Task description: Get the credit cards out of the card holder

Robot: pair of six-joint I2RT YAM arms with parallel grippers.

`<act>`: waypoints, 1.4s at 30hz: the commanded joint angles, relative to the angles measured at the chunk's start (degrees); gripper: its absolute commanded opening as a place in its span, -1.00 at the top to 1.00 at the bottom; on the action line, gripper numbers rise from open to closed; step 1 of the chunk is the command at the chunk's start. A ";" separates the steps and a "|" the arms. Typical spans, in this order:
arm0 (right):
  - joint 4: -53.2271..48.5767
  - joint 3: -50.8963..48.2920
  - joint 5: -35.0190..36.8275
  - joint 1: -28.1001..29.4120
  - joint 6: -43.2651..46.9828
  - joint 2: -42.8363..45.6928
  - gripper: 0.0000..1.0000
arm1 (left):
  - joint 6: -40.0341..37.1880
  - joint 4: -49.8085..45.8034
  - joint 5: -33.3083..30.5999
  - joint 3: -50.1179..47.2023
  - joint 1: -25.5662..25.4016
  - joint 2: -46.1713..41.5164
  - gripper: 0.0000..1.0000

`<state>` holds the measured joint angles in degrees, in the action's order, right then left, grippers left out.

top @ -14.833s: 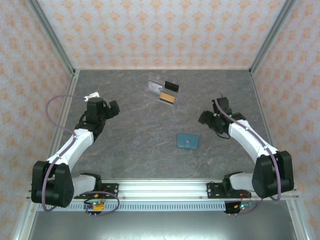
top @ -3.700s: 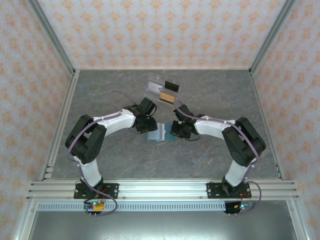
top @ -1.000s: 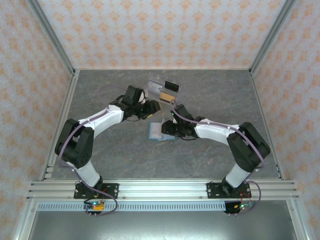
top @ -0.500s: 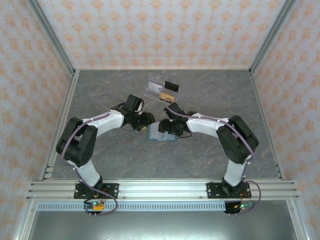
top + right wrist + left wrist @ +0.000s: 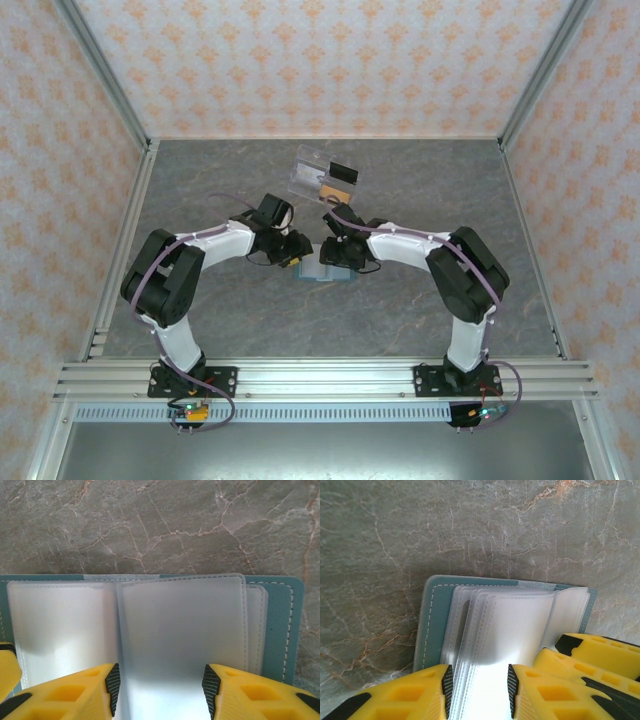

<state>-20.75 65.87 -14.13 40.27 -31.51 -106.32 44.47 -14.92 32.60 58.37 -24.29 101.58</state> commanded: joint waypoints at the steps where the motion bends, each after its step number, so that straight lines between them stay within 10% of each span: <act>1: -4.56 -0.33 3.98 -0.02 -0.53 -3.21 0.00 | -2.05 -2.08 -1.36 1.66 -0.25 -1.41 0.27; 42: -4.12 -1.88 4.89 -0.01 -1.28 -3.11 0.18 | -3.03 -1.68 -1.52 2.80 -1.54 1.97 0.13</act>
<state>-21.63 66.11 -12.36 40.47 -32.34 -106.67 42.94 -15.73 32.08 59.96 -25.52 102.54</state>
